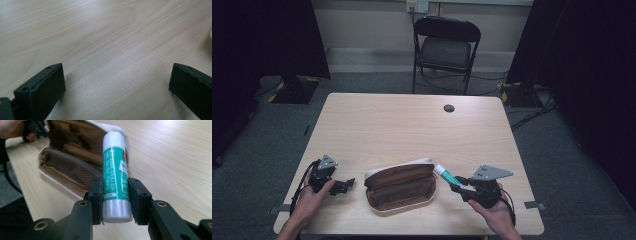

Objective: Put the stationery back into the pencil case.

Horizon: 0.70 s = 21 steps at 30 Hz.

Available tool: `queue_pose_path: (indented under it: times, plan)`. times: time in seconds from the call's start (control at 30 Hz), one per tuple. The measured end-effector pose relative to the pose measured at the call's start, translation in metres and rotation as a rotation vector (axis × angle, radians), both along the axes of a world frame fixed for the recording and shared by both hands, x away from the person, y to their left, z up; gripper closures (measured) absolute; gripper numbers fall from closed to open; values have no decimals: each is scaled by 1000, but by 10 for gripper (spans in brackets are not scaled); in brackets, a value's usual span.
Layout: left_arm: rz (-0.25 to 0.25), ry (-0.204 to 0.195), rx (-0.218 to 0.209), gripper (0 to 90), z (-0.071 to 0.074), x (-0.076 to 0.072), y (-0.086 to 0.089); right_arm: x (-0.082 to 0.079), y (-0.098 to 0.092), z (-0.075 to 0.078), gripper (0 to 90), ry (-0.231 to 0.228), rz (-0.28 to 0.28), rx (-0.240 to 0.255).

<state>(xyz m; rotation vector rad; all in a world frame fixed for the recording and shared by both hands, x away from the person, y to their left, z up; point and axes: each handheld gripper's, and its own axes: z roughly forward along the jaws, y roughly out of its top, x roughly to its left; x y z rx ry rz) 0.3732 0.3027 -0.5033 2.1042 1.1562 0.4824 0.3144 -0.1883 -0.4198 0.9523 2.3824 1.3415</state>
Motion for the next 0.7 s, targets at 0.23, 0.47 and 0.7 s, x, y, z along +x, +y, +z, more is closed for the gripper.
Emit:
queue_pose_path:
  times: [0.23, 0.47, 0.7]
  plan:
    - [0, 0, 1, 0, 0, 0, 0, -2, 22, -4, 662, -1, 74, -23]
    - [0, 0, 0, 0, 0, 0, 0, -1, 45, -6, 662, -3, 126, -25]
    - [0, 0, 1, 0, 0, 0, 0, -3, 66, -12, 661, 4, 188, -63]
